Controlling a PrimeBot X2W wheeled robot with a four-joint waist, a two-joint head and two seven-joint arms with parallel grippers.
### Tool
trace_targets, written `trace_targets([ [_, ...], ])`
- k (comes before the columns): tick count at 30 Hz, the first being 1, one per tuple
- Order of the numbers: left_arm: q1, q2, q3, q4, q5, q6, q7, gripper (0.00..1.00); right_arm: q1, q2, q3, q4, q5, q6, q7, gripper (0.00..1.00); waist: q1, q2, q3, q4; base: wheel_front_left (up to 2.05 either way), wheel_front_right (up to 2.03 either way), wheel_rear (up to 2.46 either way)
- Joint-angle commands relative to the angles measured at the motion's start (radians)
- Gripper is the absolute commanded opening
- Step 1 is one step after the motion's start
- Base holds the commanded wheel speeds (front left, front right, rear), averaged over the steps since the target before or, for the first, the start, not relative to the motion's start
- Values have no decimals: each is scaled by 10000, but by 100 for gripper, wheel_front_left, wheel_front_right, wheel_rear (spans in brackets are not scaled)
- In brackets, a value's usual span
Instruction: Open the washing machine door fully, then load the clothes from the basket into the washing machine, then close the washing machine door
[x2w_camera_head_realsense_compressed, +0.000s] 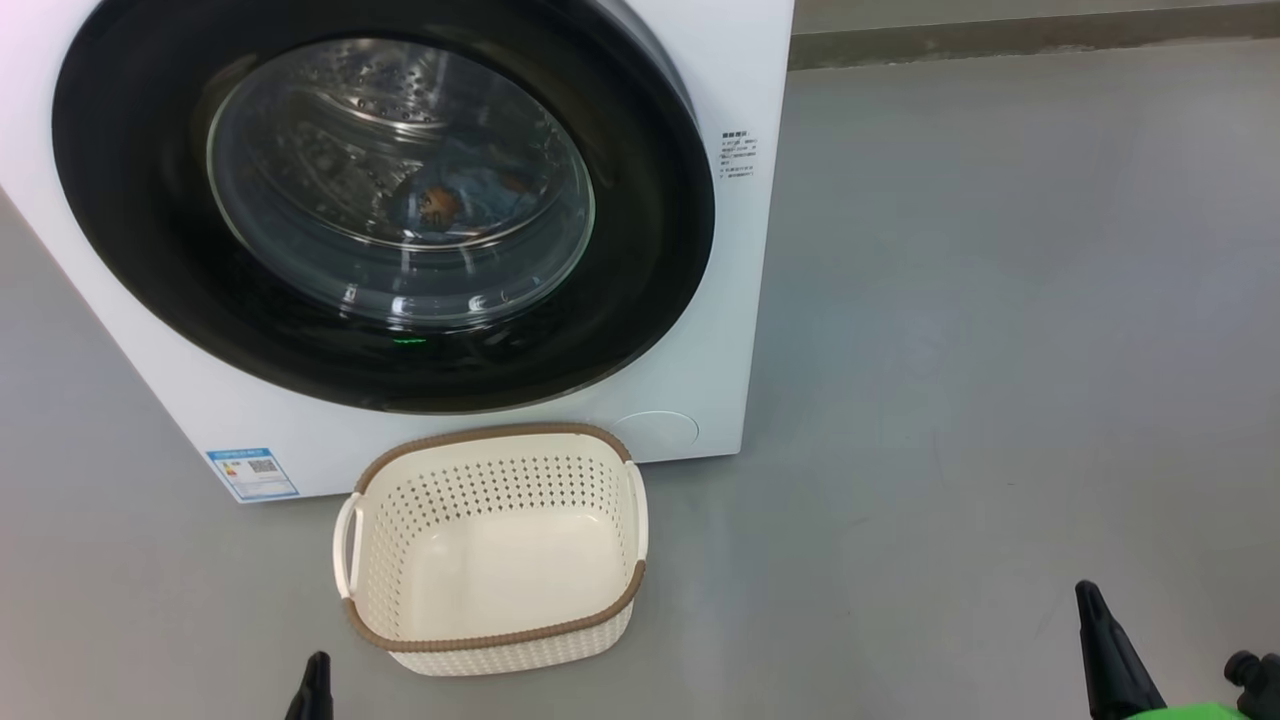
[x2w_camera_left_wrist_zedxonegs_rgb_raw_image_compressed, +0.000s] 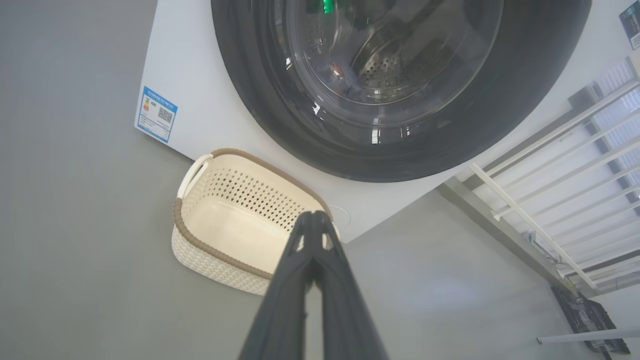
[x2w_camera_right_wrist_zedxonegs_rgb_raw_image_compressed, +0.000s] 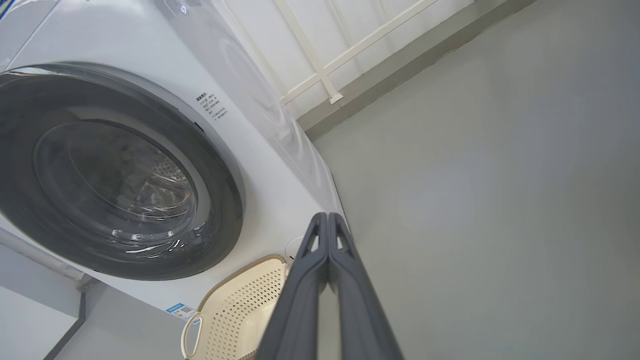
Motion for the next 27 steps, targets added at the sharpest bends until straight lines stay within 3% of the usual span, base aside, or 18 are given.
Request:
trace_targets([
  [1, -444, 154, 197, -201, -280, -7, 54, 0, -457, -70, 88, -213, 343, -19, 72, 0, -1, -1, 2, 6, 0, 0, 0],
  [27, -871, 223, 497, -171, -2722, -11, 756, 0, -888, -7, 143, -17, 3111, -31, 811, 0, -1, -1, 37, 109, 0, 0, 0],
])
